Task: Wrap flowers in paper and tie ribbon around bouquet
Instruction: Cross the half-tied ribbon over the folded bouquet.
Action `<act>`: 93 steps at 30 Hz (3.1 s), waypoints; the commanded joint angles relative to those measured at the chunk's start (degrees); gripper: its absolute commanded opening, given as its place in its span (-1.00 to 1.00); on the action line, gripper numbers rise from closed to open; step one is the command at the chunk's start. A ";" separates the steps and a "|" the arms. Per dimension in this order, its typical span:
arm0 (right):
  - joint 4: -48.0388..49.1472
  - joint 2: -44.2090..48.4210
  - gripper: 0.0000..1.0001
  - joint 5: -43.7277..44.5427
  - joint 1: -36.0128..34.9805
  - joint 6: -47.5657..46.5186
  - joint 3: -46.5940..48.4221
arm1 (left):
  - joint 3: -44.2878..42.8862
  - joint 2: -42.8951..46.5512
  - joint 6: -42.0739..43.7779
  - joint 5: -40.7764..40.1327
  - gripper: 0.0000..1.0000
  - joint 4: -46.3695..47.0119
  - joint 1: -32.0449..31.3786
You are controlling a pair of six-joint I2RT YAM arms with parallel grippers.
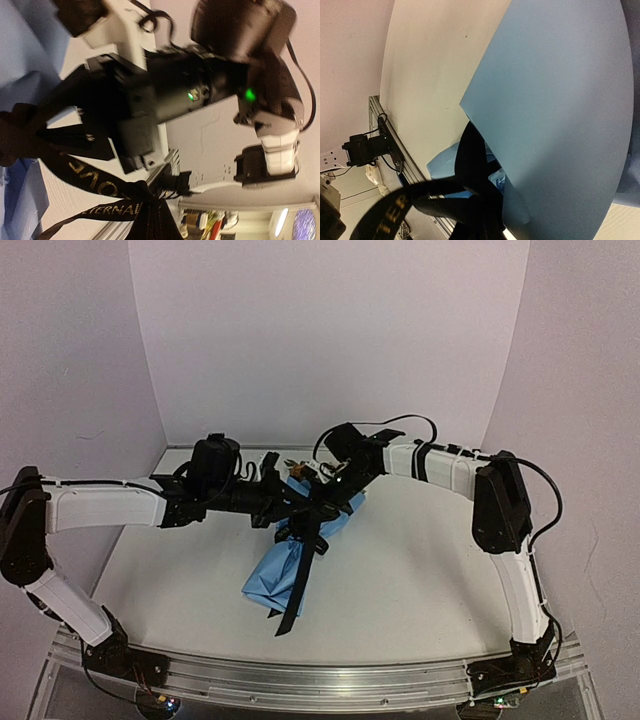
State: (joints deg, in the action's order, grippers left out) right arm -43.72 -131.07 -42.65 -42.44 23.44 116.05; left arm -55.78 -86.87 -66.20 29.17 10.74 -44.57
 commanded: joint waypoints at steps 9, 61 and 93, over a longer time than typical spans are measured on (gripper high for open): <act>1.01 -1.19 -1.00 -0.59 -0.02 -0.08 3.30 | 5.91 0.38 -25.43 -25.00 -1.00 28.64 -1.91; -2.78 15.11 -1.00 -1.14 -1.60 -1.44 -7.76 | 11.90 16.56 39.02 -16.56 0.16 -4.21 -7.37; -0.66 17.47 -1.00 -8.74 -1.07 -3.98 -14.30 | 16.09 7.41 79.94 -9.45 -0.09 14.00 -1.45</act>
State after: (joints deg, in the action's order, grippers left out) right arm -44.05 -118.84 -49.93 -43.64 28.03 103.33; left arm -42.89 -82.12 0.51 13.78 15.57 -46.80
